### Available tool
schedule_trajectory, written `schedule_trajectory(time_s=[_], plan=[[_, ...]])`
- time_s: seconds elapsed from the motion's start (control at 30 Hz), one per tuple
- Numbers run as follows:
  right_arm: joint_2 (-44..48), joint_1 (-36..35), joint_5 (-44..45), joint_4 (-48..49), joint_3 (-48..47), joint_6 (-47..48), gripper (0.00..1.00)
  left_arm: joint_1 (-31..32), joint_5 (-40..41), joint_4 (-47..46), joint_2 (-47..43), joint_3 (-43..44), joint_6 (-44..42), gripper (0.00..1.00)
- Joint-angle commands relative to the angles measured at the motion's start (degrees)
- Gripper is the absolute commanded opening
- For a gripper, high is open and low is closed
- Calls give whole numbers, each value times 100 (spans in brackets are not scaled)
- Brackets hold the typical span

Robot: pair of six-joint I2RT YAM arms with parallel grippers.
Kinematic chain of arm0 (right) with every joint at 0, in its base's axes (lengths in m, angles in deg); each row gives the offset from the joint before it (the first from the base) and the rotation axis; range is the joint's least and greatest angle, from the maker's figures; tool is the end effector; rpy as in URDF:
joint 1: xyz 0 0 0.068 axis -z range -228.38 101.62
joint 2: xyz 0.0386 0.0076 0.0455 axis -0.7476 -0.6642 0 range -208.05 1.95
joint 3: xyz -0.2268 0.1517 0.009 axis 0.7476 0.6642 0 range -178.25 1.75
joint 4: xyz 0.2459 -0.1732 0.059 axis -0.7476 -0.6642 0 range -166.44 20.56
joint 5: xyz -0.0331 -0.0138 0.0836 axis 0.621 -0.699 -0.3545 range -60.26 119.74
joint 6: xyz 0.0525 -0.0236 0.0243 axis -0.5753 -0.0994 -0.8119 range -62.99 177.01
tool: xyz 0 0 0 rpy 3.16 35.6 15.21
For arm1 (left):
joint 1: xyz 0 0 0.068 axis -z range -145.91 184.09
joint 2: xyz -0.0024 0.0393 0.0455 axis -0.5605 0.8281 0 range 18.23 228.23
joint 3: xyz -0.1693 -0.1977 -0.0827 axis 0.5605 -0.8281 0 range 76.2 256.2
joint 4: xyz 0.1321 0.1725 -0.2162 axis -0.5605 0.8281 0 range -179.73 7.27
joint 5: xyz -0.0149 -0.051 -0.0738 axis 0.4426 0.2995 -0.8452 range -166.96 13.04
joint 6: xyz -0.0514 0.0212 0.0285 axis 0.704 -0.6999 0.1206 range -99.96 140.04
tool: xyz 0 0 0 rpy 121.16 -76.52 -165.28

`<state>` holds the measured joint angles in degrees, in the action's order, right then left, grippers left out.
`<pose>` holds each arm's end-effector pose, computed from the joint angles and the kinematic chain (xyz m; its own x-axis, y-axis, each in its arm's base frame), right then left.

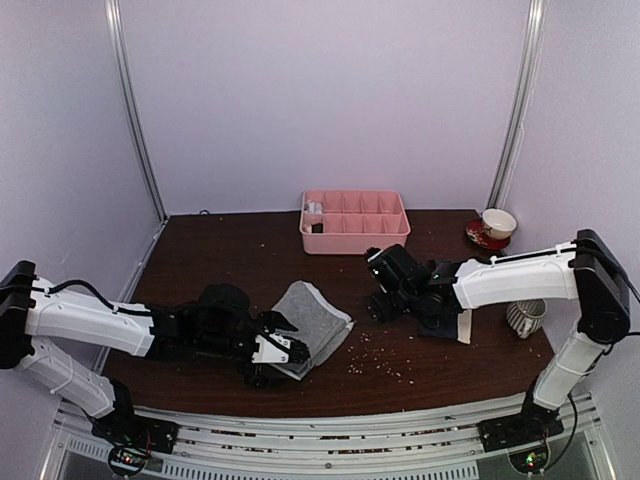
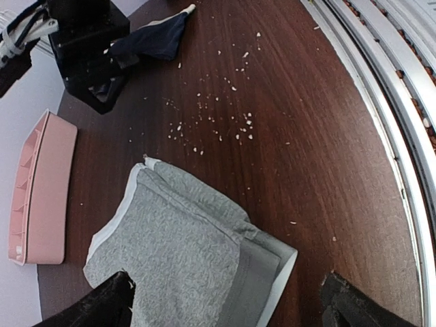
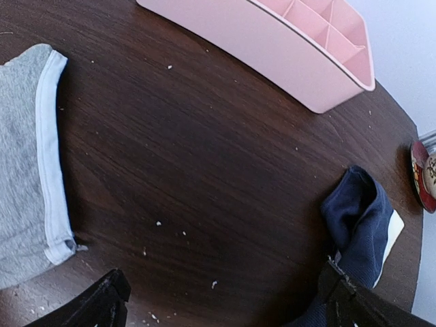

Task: Roll the underwear
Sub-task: Pick up the underwear from the center of the board.

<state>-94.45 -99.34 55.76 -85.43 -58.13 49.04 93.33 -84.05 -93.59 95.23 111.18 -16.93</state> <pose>0.2628 0.2908 0.1575 -0.5684 -0.5032 -0.6510 -0.4554 0.8514 -0.2604 0.1553 -0.2724 0.1449 0.2902 0.6793 -0.6741 0.9110 0.0195 0.4119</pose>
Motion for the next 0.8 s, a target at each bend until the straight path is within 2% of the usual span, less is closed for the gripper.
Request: schedule_trajectory(time_s=[0.0,0.13,0.43,0.77], plan=[[681,33,137,555,606,-380,100,68,166,-112,-61,97,-52,98],[1169,33,229,792,1120,-465,100,102,-153,15,-206,146,-110,98],[1584,32,271,1021,1491,-519,100,492,68,-27,316,187,-25,98],[1515,27,281,1102,1527,-513,100,641,1009,-370,1343,359,352,82]])
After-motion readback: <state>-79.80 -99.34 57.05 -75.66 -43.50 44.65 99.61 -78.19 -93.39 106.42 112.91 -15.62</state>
